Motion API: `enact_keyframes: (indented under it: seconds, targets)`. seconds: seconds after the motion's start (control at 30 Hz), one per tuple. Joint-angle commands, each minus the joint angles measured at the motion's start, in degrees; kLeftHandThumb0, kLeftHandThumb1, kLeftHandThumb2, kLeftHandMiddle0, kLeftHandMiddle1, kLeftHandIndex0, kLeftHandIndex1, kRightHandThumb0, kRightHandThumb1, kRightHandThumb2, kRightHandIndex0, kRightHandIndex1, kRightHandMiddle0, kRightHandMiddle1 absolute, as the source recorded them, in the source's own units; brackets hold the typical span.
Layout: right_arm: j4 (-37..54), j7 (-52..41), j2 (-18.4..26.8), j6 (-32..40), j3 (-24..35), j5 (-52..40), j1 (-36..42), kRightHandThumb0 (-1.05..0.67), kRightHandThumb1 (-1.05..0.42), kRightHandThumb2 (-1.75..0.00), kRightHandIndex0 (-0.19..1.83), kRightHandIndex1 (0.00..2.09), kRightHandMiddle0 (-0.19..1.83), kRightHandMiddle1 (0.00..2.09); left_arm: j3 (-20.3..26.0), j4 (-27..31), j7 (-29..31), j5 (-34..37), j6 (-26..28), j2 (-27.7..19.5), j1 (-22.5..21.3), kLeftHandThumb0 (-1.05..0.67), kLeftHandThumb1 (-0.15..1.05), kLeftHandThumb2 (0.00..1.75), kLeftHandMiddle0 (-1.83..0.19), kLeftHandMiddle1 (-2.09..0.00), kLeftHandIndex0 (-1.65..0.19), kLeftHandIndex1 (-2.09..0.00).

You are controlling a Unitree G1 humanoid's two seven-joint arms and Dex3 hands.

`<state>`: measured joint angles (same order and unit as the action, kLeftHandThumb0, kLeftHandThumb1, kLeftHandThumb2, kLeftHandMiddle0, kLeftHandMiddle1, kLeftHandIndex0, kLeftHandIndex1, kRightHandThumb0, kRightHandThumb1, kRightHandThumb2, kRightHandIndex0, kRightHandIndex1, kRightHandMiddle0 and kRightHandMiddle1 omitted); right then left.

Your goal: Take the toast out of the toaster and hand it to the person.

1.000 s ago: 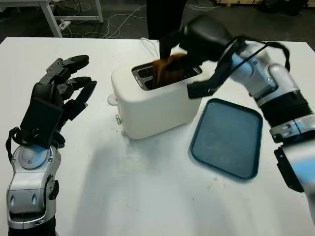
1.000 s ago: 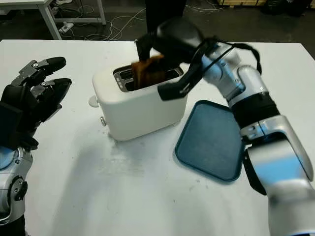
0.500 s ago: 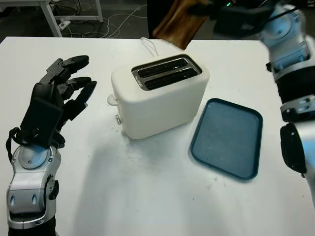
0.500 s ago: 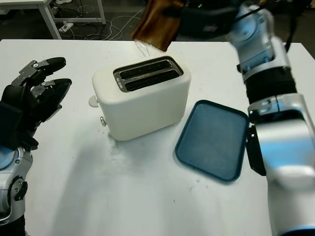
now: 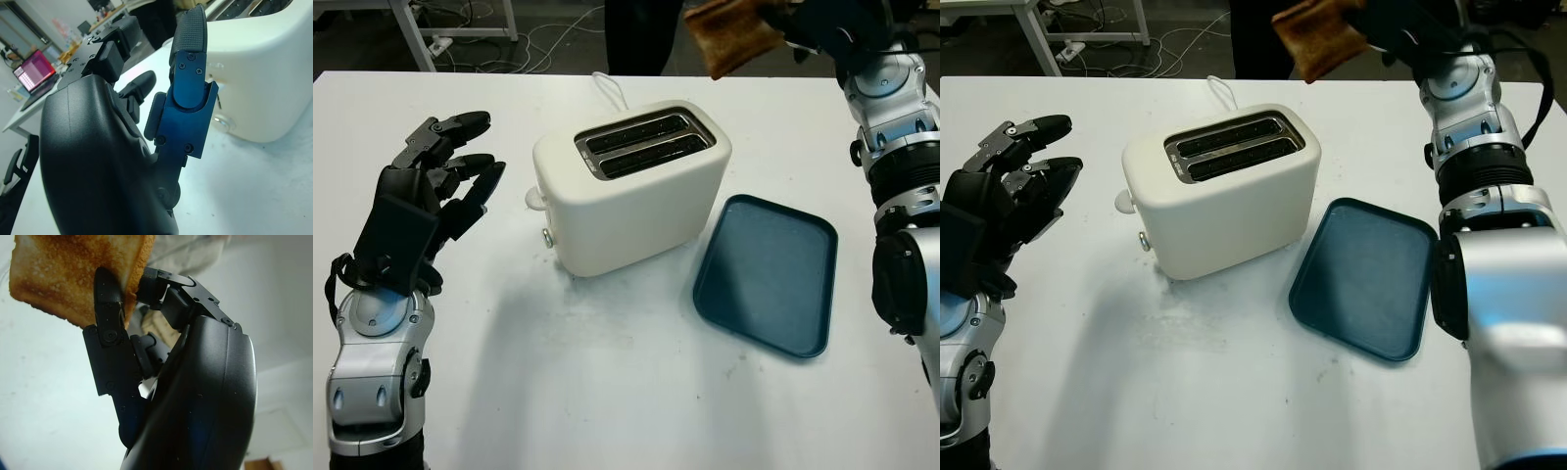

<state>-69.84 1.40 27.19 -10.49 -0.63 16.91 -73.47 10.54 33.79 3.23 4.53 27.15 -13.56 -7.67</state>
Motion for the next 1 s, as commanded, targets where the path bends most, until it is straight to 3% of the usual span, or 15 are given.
enact_keyframes:
  seconds: [0.0,0.17,0.4,0.67,0.97]
  targets:
    - [-1.37,2.68,-0.93,2.23,0.76,-1.17,0.92,-0.23,-0.92,-0.35,0.89,1.75,0.63,1.75,0.71,0.14,0.23,0.38,0.66,-0.32,0.59,-0.69,0.92,0.16,-0.20,-0.88,-0.33,-0.51]
    - [-2.52,6.76,-2.45,5.05,2.62,-2.96,1.48,-0.23,-0.92,-0.32,0.80,1.75,0.48,1.75,1.28,0.01,0.84,1.43,1.00,-0.25,0.40,-0.69,0.92,0.14,-0.19,-0.89,-0.32,-0.50]
    - [-3.06,5.52,-3.86,6.76,8.17,-9.75,2.47,-0.22,-0.92,-0.34,0.72,1.75,0.32,1.74,1.43,0.34,1.02,1.73,2.19,-0.34,0.00,-0.67,0.92,0.14,-0.18,-0.90,-0.32,-0.50]
    - [-3.67,2.83,-4.77,5.34,11.38,-13.67,4.84,-0.20,-0.92,-0.35,0.67,1.75,0.33,1.75,1.66,-0.16,1.43,2.13,1.96,-0.46,-0.19,-0.67,0.92,0.14,-0.18,-0.91,-0.33,-0.50]
    - [-4.57,3.53,-5.67,6.59,10.95,-13.03,6.45,-0.11,-0.92,-0.37,0.61,1.75,0.30,1.75,1.66,-0.54,1.09,1.54,0.82,-0.40,0.15,-0.65,0.92,0.13,-0.18,-0.92,-0.34,-0.51]
